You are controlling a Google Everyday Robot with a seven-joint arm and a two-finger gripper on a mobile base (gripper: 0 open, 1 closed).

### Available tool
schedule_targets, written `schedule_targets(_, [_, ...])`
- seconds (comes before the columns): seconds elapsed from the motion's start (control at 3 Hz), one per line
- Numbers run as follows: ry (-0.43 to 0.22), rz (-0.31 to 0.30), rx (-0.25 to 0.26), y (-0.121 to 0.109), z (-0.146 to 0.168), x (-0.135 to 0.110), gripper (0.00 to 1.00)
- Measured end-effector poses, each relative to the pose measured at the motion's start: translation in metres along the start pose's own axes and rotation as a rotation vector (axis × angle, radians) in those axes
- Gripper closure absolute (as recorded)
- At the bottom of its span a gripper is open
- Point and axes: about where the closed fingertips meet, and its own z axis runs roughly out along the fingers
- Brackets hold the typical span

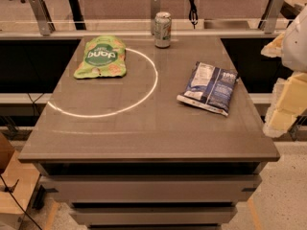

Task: Pick blue chip bag

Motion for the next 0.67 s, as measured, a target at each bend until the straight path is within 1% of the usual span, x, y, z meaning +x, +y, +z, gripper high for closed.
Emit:
schedule_targets(0.33, [0.0,0.0,0.0,0.0,0.0,0.0,0.0])
schedule_targets(0.67, [-0.071,-0.008,0.025,-0.0077,-0.0048,-0.0056,0.0])
